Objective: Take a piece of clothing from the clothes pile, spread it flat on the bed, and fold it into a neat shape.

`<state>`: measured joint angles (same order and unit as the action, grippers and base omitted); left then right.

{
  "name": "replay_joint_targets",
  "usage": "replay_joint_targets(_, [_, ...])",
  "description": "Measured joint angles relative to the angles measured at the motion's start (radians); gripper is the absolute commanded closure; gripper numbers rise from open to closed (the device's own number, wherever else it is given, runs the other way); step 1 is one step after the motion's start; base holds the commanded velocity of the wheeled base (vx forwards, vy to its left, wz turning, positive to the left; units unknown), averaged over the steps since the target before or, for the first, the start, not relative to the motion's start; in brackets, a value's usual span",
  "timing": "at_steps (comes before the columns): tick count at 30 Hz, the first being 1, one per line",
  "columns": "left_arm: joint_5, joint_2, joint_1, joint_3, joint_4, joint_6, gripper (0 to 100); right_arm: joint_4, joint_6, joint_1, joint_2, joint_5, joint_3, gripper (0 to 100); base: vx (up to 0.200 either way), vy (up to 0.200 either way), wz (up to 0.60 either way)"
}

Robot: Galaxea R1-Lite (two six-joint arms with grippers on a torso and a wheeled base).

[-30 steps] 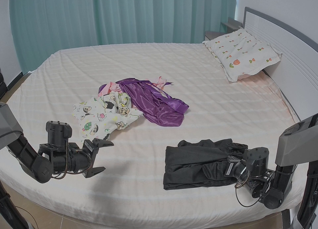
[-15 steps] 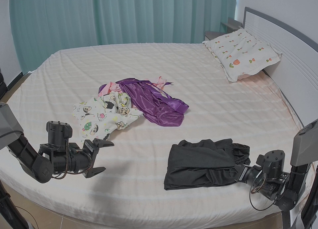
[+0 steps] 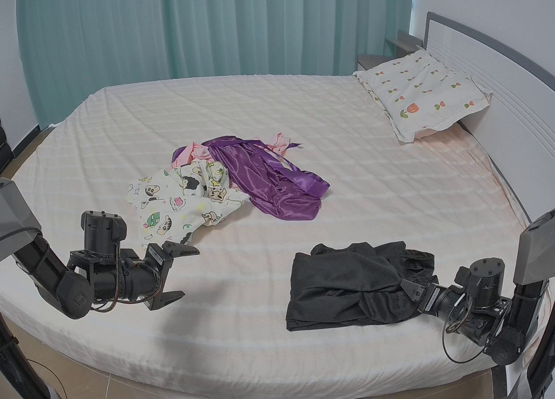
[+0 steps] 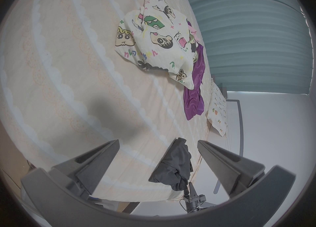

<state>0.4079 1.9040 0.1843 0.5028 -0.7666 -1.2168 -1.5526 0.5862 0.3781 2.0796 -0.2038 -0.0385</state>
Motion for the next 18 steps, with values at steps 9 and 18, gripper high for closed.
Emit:
replay_joint_targets(9, [0.000, 0.003, 0.000, 0.000, 0.000, 0.001, 0, 0.024, -0.040, -0.027, 0.014, -0.021, 0.020, 0, 0.000, 0.000, 0.00])
replay_joint_targets(18, [0.000, 0.006, -0.002, 0.003, 0.000, 0.001, 0, 0.211, -0.047, -0.109, -0.004, -0.049, 0.021, 0, 0.000, 0.000, 0.00])
